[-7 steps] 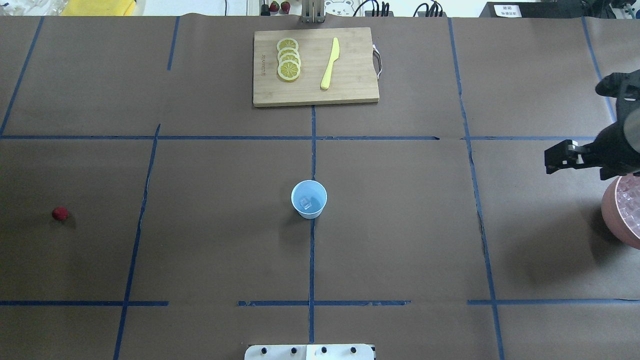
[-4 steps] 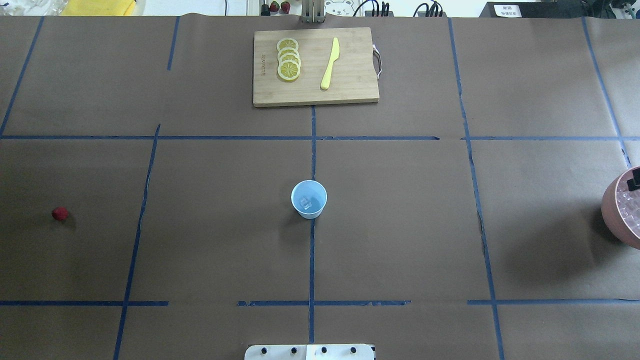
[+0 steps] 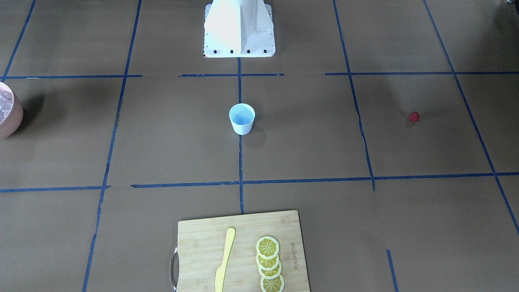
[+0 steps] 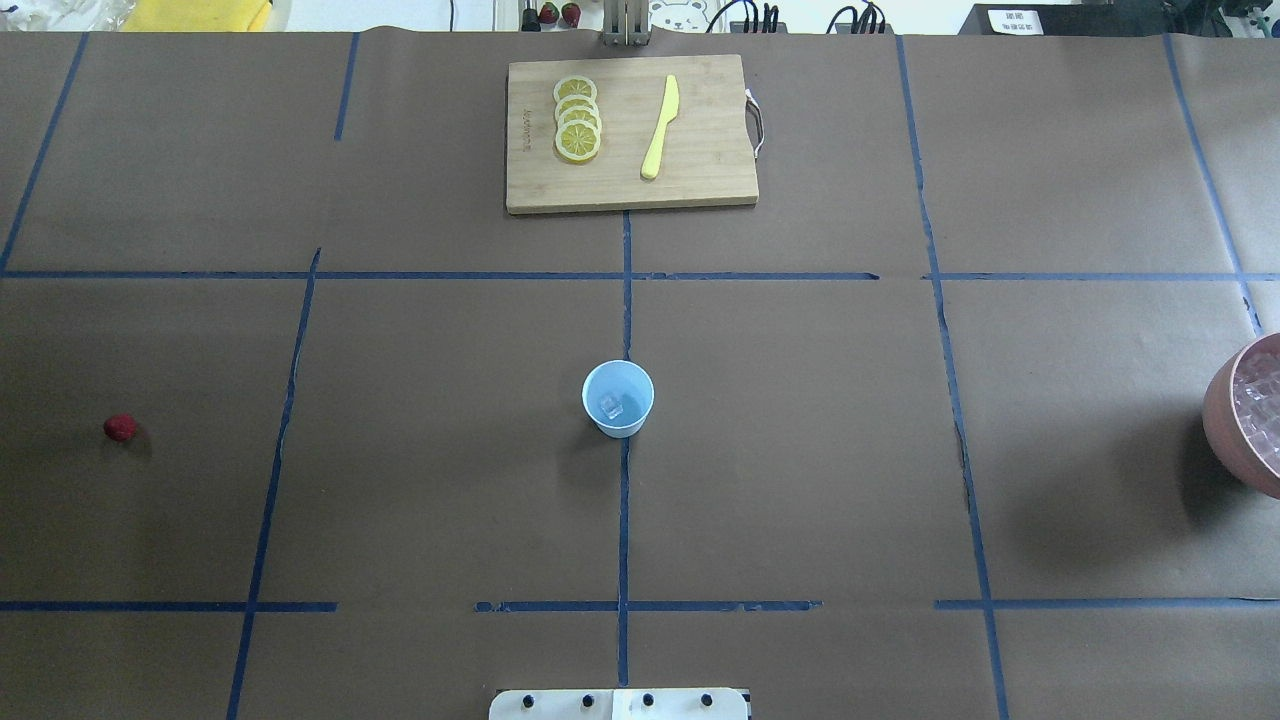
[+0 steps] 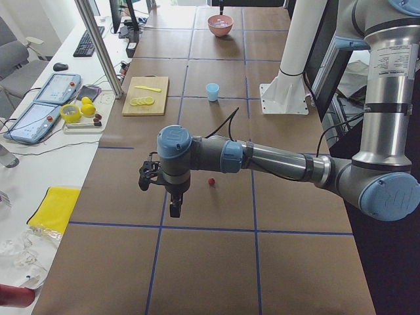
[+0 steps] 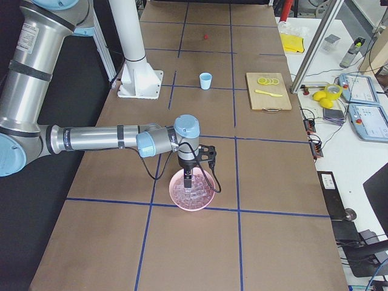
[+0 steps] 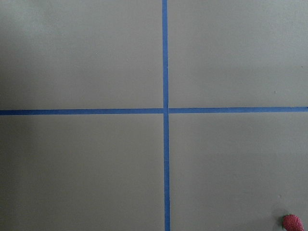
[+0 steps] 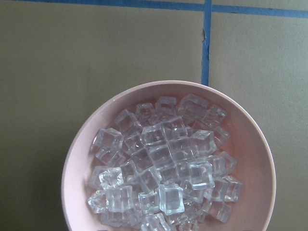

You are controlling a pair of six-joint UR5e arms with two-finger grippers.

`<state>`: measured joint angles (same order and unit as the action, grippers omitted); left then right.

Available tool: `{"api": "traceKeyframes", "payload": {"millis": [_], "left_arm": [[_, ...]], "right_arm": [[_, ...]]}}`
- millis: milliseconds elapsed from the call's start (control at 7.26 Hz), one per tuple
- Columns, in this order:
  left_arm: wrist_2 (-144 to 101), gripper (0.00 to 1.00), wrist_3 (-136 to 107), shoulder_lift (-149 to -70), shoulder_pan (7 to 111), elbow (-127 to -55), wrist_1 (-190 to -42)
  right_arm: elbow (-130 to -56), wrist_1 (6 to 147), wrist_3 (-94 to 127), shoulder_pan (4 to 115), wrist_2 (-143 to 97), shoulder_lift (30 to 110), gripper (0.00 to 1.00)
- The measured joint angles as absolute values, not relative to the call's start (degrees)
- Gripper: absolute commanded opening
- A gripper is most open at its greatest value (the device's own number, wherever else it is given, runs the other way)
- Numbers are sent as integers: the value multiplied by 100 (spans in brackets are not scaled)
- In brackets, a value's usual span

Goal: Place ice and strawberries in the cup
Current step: 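Lower the right gripper into the bowl and grasp another ice cube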

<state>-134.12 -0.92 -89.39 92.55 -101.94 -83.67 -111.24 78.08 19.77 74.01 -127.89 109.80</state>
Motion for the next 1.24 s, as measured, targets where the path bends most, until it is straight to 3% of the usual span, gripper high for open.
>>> {"api": "traceKeyframes", "payload": {"millis": [413, 1240], "left_arm": [[-13408, 100, -96, -8936, 9255, -10226, -8367], [-13404, 100, -97, -8932, 9255, -10264, -8365]], "right_arm": [[-10931, 7796, 1925, 7366, -12796, 10944, 70], [-10641, 7796, 1884, 6859, -12783, 10804, 67]]}}
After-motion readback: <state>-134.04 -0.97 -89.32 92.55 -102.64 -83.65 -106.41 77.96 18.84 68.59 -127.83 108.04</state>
